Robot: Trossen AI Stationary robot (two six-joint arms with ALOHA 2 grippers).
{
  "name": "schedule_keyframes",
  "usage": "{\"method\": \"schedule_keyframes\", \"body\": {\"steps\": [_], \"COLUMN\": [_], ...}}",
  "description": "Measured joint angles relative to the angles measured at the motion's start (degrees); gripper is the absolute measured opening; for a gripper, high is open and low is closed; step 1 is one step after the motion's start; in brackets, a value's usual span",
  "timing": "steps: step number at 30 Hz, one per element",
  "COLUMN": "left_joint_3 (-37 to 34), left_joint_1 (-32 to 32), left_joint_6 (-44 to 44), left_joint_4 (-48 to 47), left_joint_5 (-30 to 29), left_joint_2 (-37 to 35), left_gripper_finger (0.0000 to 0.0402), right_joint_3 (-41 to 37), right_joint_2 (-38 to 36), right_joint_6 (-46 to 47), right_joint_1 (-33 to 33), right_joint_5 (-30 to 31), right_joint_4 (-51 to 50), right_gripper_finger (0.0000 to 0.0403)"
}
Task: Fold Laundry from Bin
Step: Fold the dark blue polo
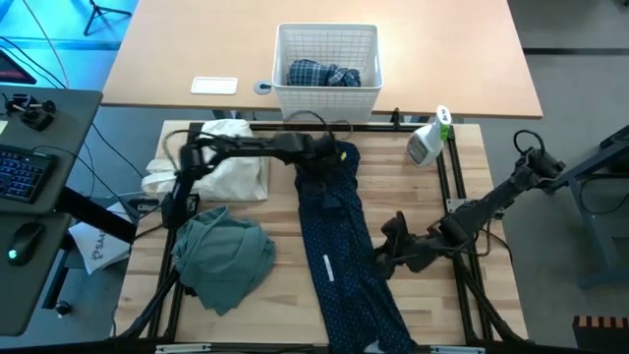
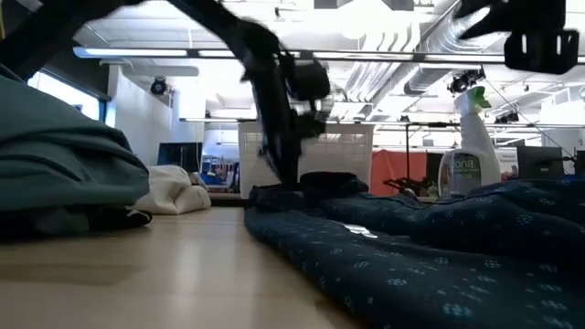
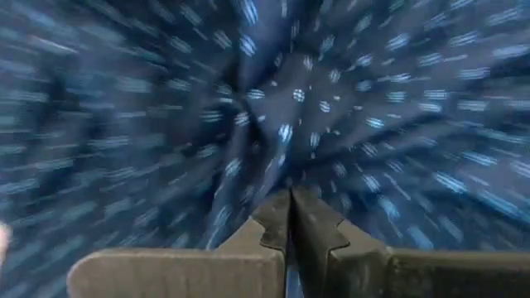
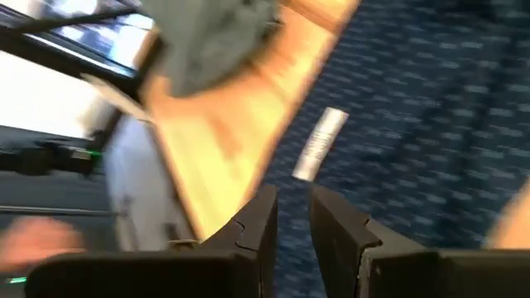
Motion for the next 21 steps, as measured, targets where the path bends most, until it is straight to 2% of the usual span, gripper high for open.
{"method": "schedule_keyframes", "body": {"steps": [4, 7, 11, 15, 21], "left_joint_3": [0.38, 0.24, 0.37, 0.35, 0.35], "left_joint_1": [-0.99, -2.86, -7.38, -14.05, -24.23], "left_joint_6": [-0.09, -4.52, -13.74, -23.53, -33.94], "left_joint_4": [-6.66, -11.90, -16.64, -16.83, -16.96], "left_joint_5": [-0.12, -0.37, -2.90, -7.93, -17.09], "left_joint_2": [-8.14, -15.22, -26.38, -34.86, -41.89], "left_gripper_finger": [0.0000, 0.0000, 0.0000, 0.0000, 0.0000], "right_joint_3": [0.73, 0.77, 0.31, 1.20, 10.70], "right_joint_2": [0.04, 0.26, 2.82, 10.48, 25.72], "right_joint_6": [-3.10, -11.04, -25.76, -38.87, -50.99], "right_joint_1": [-7.22, -16.97, -32.28, -45.39, -57.24], "right_joint_5": [-7.46, -16.12, -23.96, -31.02, -33.04], "right_joint_4": [-6.81, -7.09, -3.65, 4.95, 7.53], "right_gripper_finger": [0.0066, 0.0054, 0.0015, 0.0006, 0.0001]}}
